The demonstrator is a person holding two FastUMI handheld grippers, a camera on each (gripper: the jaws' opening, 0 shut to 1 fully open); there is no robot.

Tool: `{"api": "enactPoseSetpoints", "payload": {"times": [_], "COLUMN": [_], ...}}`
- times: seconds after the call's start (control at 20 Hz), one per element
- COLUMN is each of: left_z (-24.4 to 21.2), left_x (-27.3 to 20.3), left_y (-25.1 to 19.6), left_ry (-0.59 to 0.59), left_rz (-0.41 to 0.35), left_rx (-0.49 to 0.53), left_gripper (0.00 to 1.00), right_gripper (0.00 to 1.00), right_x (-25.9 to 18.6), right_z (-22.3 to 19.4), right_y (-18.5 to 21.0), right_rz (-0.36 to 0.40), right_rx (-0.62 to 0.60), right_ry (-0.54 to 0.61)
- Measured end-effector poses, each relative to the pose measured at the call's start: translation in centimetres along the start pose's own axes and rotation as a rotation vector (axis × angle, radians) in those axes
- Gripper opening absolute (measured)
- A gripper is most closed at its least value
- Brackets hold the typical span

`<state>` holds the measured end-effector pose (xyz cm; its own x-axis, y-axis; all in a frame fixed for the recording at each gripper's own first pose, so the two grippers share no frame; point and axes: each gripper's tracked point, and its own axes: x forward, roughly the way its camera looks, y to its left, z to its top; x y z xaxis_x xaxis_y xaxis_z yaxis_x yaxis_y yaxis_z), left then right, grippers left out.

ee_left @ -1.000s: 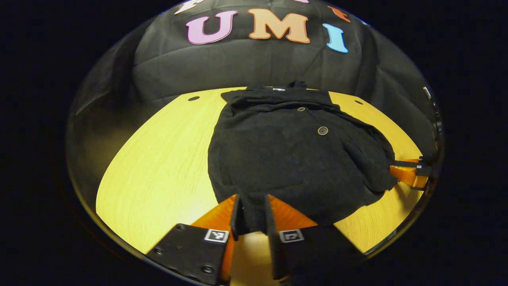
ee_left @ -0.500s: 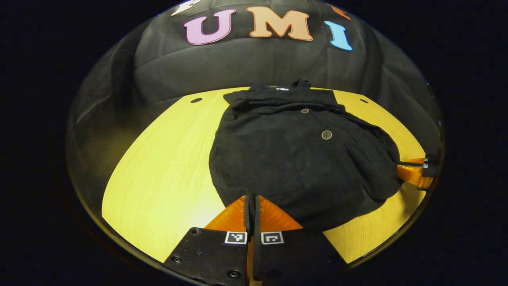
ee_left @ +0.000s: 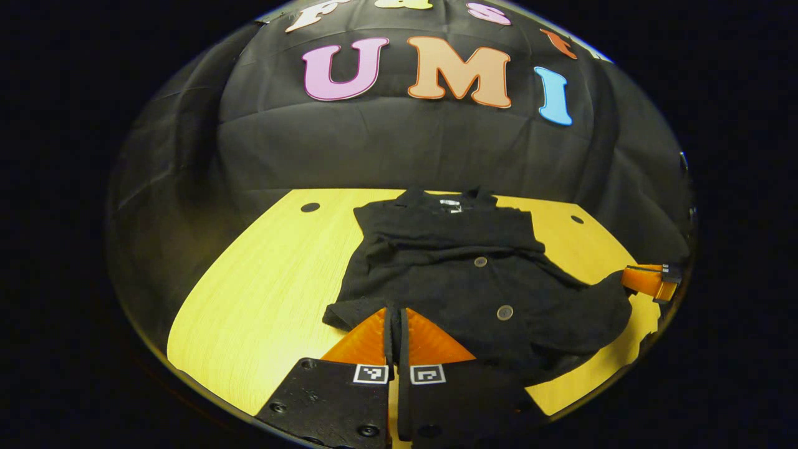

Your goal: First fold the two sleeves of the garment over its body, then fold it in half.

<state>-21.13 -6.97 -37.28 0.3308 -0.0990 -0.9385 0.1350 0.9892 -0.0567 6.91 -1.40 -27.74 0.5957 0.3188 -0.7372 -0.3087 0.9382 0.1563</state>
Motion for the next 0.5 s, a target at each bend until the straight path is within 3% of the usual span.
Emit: {"api": "enactPoseSetpoints", "payload": {"times": [0.3, 0.5], "left_z": [8.0, 13.6], "left_x": [4.7, 9.8], "left_y": [-1.2, -0.1], "left_ry": [-0.114, -0.192], "left_rz": [0.004, 0.061], "left_rx": [0.062, 0.066], "left_gripper": [0.0, 0.0], "right_gripper": [0.07, 0.07], "right_x": [4.5, 10.0], "right_z": [7.9, 13.9], "right_y": [-0.8, -1.8], "right_rz": [0.012, 0.017], "right_rx": [-0.08, -0.078], "right_ry": [-0.087, -0.132]}}
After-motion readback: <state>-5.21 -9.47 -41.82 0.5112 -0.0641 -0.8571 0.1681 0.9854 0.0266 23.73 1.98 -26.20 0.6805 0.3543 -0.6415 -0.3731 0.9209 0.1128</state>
